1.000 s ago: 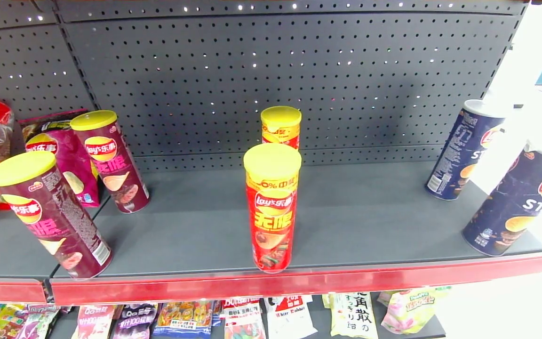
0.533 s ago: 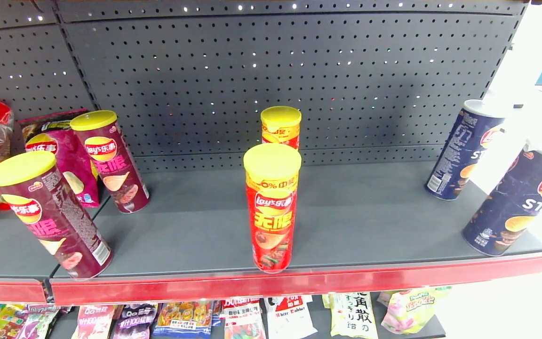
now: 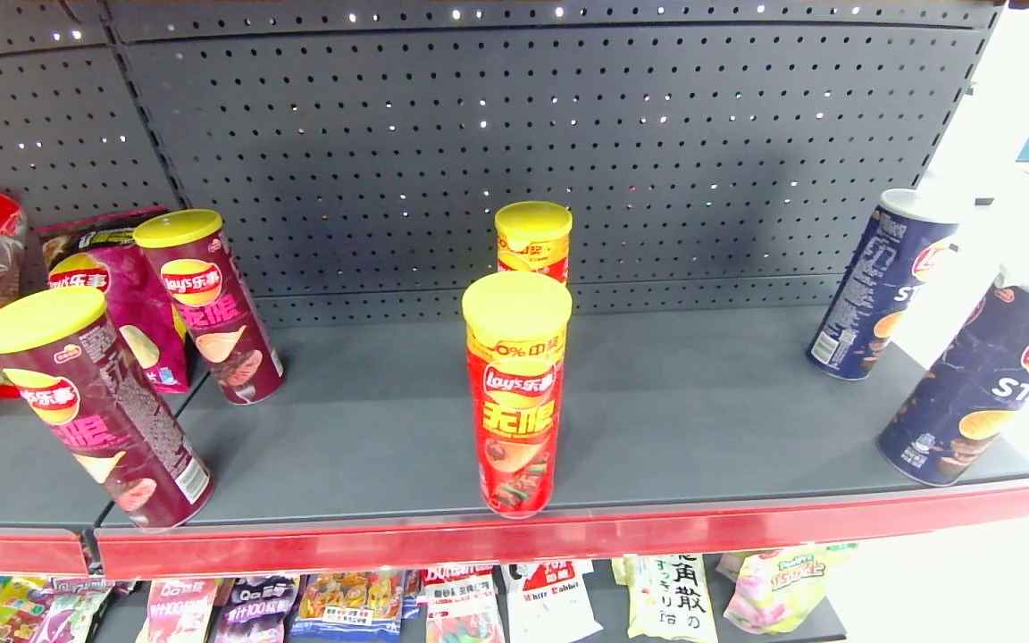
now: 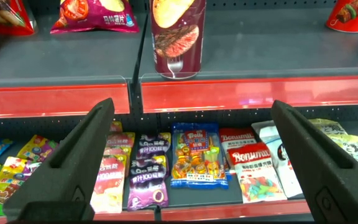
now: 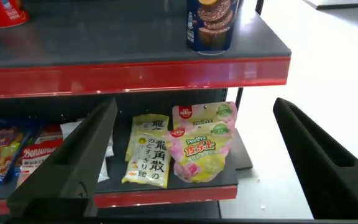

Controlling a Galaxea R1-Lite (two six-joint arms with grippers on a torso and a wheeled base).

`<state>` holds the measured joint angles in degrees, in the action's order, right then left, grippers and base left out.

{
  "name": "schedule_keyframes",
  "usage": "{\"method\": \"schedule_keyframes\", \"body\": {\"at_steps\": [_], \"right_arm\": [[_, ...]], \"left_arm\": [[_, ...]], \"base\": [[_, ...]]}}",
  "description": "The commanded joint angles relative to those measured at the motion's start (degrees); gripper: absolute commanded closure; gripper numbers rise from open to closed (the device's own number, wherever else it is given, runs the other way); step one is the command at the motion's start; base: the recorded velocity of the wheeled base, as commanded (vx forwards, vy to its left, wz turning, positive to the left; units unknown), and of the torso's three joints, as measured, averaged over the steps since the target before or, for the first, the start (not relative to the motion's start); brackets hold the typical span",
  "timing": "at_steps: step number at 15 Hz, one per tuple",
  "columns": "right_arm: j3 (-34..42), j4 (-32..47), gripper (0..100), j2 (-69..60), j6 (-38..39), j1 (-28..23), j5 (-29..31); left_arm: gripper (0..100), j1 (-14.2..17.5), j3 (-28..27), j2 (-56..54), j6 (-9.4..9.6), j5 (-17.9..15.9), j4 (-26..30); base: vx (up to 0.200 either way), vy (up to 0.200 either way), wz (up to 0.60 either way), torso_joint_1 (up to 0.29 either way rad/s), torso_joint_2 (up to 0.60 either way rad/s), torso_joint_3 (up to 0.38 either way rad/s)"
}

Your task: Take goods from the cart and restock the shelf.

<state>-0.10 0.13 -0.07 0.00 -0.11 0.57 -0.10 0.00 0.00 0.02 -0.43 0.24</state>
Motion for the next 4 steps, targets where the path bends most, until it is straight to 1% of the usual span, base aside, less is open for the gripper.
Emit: {"method": "schedule_keyframes", "body": {"at_steps": [1, 4], "right_arm": [[0.01, 0.04, 0, 0.07, -0.09, 0.02, -0.05], [0.1, -0.05, 0, 0.07, 0.62, 0.02, 0.48]], "left_arm": [[0, 0.01, 0.0, 0.0, -0.02, -0.01, 0.02], [0, 0.01, 0.0, 0.0, -0.02, -0.01, 0.02]], "base": [[0.0, 0.0, 0.0, 0.0, 0.0, 0.0], [0.0, 0.0, 0.0, 0.0, 0.0, 0.0]]}}
